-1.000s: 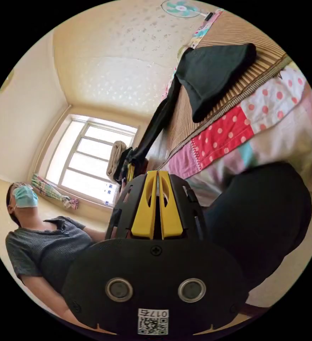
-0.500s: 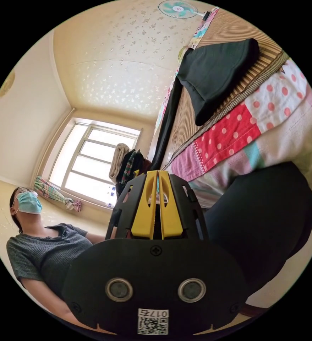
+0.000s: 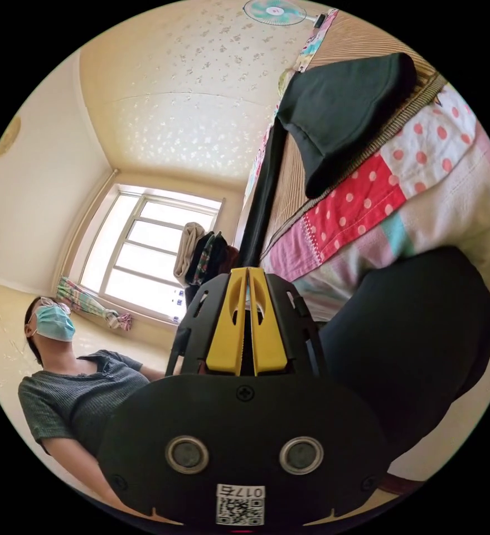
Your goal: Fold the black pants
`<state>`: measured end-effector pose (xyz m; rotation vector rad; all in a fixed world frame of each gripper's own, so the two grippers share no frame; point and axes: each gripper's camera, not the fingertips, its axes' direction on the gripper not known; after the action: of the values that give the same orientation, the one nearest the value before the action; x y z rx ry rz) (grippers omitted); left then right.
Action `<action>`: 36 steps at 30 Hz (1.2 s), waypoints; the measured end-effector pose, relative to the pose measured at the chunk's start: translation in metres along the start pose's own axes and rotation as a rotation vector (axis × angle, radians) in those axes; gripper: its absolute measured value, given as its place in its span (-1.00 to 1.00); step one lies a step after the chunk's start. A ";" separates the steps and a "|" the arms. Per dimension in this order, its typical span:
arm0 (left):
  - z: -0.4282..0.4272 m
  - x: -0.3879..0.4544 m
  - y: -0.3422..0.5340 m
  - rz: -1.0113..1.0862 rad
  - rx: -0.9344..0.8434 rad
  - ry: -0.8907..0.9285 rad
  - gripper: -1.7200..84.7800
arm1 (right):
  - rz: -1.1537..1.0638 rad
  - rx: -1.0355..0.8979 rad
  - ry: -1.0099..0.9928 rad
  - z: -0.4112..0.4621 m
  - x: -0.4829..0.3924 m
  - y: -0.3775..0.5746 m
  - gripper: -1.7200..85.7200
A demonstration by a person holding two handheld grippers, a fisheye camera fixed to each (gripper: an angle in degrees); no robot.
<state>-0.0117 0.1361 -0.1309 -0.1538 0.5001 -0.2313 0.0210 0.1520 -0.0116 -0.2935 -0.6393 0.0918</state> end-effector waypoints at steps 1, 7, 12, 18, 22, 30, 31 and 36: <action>-0.002 0.001 0.009 -0.009 0.005 -0.007 -0.85 | 0.003 0.010 0.001 0.002 -0.001 0.000 -0.94; -0.043 -0.012 0.052 -0.052 0.112 0.040 -0.84 | -0.127 0.112 0.047 0.015 -0.050 -0.010 -0.89; -0.079 -0.007 0.089 -0.064 0.269 -0.080 -0.91 | -0.105 0.344 0.634 0.007 -0.110 -0.047 -0.77; -0.079 0.001 0.104 -0.054 0.226 -0.058 -0.95 | 0.242 0.580 0.741 -0.048 -0.072 -0.057 -0.61; -0.078 0.011 0.111 -0.033 0.213 -0.048 -0.98 | 0.343 0.515 0.659 -0.048 -0.035 -0.059 -0.60; -0.074 0.029 0.116 -0.044 0.159 -0.012 -0.98 | 0.136 0.449 0.552 -0.002 -0.087 -0.077 -0.86; -0.074 0.031 0.117 -0.041 0.160 -0.010 -0.98 | 0.119 0.444 0.551 0.001 -0.093 -0.079 -0.88; -0.078 0.039 0.128 -0.034 0.151 -0.004 -0.98 | 0.224 0.437 0.582 0.013 -0.103 -0.098 -0.77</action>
<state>0.0062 0.2428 -0.2421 -0.0153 0.4744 -0.3005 -0.0699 0.0435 -0.0319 0.0395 0.0023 0.3417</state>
